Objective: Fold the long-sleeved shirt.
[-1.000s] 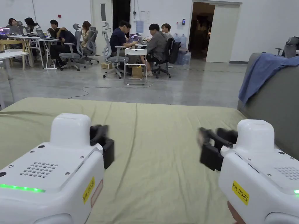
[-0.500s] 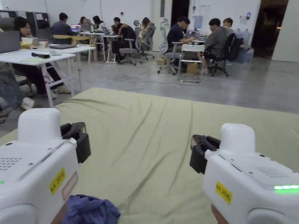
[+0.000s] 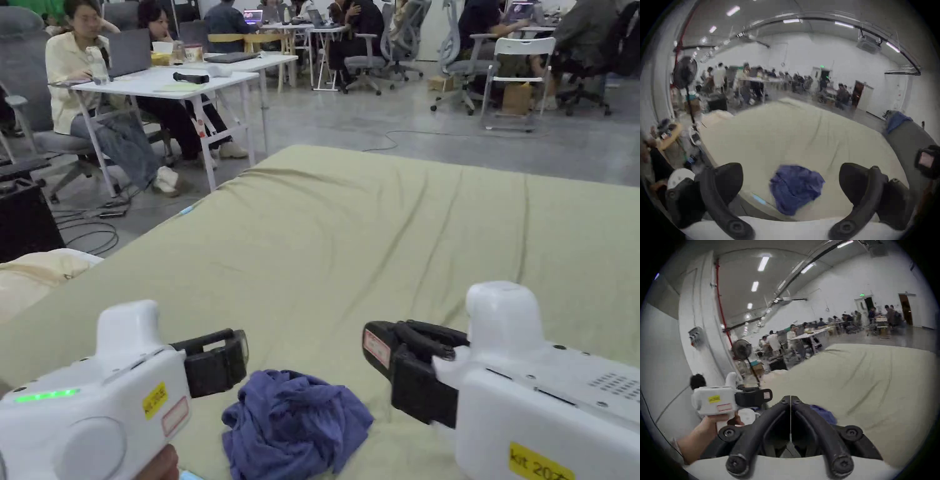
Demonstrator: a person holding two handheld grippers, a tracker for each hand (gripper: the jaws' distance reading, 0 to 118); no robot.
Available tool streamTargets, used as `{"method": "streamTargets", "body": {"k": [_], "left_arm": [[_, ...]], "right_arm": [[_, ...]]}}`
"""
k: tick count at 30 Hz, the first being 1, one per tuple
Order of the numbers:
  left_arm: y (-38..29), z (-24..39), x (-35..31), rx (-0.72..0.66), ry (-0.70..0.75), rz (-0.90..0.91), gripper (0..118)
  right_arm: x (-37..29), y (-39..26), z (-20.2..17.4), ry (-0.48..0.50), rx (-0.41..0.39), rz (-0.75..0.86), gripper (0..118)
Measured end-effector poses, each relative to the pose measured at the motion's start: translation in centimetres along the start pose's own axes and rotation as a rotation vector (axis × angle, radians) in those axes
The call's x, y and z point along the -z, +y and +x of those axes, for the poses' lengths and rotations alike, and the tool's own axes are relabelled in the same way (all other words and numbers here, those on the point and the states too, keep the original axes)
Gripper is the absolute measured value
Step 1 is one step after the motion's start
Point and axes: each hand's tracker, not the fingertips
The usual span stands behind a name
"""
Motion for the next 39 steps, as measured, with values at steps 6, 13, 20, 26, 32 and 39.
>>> {"method": "streamTargets", "body": {"k": [6,13,20,26,32,39], "left_arm": [[-6.9,1.1,13.0,0.061,0.029,-0.337,118],[-8.0,2.4,18.5,0.092,0.067,-0.465,35],[4.1,9.3,9.4,0.138,-0.236,-0.184,30],[11.4,21.0,0.7,0.221,-0.434,0.016,30],[7.9,32.9,1.3,0.291,-0.48,-0.067,30],[-10.3,41.2,11.1,0.407,-0.405,-0.499,30]], "right_arm": [[-3.3,-2.5,5.7,-0.232,0.078,-0.062,0],[-4.5,-3.8,7.7,-0.303,0.119,-0.084,0],[-7.5,-2.8,7.4,-0.307,0.141,-0.009,0],[-13.2,0.3,7.1,-0.328,0.116,0.17,0],[-19.8,1.0,8.2,-0.402,0.117,0.258,0],[-23.6,-3.3,12.0,-0.542,0.185,0.163,0]]}}
